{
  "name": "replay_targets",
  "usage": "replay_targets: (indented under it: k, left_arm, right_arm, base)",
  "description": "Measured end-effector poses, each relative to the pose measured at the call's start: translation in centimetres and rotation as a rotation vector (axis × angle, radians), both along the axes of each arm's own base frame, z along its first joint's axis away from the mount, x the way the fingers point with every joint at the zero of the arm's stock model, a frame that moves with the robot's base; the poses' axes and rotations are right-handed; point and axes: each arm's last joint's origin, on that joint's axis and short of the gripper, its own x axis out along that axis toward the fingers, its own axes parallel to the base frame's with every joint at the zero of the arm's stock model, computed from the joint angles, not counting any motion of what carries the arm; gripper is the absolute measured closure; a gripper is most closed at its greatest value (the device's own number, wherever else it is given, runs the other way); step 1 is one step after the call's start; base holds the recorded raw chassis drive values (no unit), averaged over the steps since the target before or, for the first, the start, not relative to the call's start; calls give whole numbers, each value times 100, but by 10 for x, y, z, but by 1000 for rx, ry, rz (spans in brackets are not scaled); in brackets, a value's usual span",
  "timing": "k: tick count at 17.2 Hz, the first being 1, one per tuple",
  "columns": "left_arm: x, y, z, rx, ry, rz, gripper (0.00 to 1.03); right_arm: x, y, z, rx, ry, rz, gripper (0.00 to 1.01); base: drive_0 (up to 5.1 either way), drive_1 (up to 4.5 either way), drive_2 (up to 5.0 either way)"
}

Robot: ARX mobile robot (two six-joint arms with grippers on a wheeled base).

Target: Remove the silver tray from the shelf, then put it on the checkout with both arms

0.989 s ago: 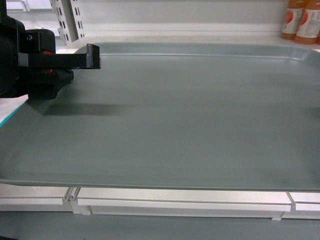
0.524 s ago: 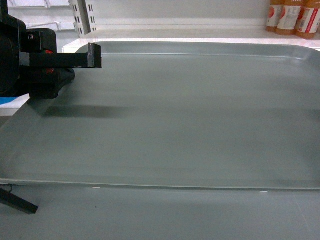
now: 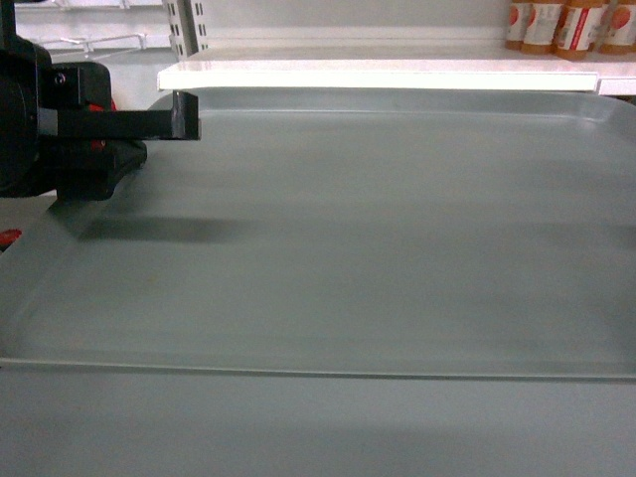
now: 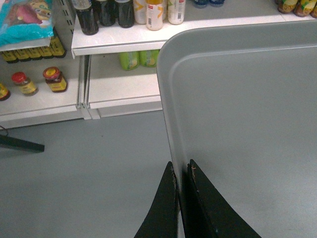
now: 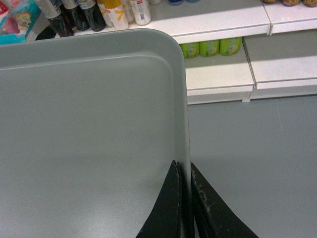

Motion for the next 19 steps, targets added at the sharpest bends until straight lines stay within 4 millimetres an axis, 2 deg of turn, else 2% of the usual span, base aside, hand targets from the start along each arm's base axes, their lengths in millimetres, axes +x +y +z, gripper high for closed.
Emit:
replay_targets:
  k: [19]
  left_arm:
    - [0,0,0,2,4,0,99]
  right_arm:
    - [0,0,0,0,5,0,98]
  base:
    - [6,-412,424]
